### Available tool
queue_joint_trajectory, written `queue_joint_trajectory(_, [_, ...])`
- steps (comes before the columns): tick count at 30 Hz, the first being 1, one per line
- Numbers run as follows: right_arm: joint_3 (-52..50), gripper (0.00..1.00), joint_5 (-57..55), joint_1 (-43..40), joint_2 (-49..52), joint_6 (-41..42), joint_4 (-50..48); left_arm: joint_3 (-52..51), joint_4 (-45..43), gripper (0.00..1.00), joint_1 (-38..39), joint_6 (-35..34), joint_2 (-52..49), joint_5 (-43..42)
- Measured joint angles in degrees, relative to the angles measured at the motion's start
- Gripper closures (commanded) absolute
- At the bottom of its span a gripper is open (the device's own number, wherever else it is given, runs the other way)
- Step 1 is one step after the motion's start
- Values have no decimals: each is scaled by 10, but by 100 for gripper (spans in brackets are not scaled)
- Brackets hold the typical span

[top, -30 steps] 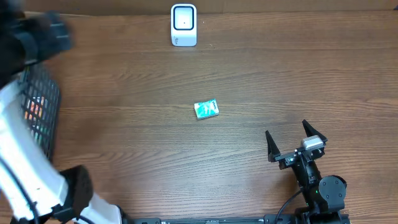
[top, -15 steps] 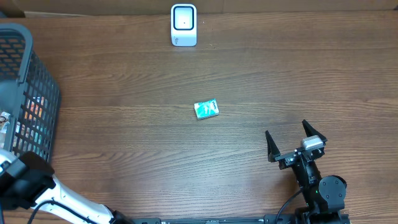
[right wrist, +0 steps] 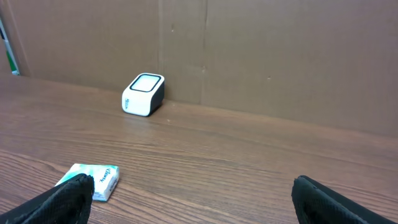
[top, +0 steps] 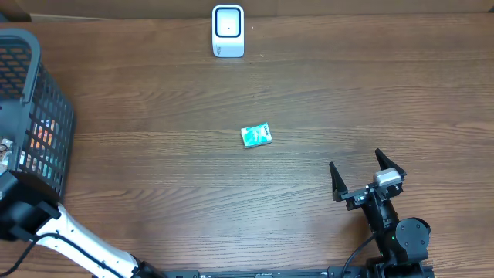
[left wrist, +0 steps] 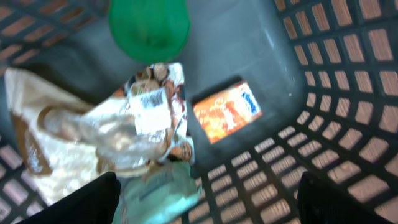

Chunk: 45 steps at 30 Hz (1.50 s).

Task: Scan the item barcode
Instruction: 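Reach the left gripper into the basket and grasp the orange Kleenex pack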

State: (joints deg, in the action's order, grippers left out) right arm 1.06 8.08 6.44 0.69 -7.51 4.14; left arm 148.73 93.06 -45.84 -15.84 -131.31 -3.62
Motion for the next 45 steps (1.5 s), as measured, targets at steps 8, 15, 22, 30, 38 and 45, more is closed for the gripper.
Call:
queue_joint_trajectory(8, [0,0,0,0,0,0,0,0,-27,32,41,78,-61,-14])
queue_joint_trajectory(15, [0,0,0,0,0,0,0,-3,-26,37,56,103,-116,-12])
queue_joint_trajectory(22, [0,0,0,0,0,0,0,-28,-47,40,57,105,-128,-8])
queue_joint_trajectory(30, [0,0,0,0,0,0,0,-120,-98,52,72,101,-128,26])
queue_joint_trajectory(38, [0,0,0,0,0,0,0,-143,-115,96,92,79,-128,89])
queue_joint_trajectory(45, [0,0,0,0,0,0,0,-143,-107,96,95,63,-126,99])
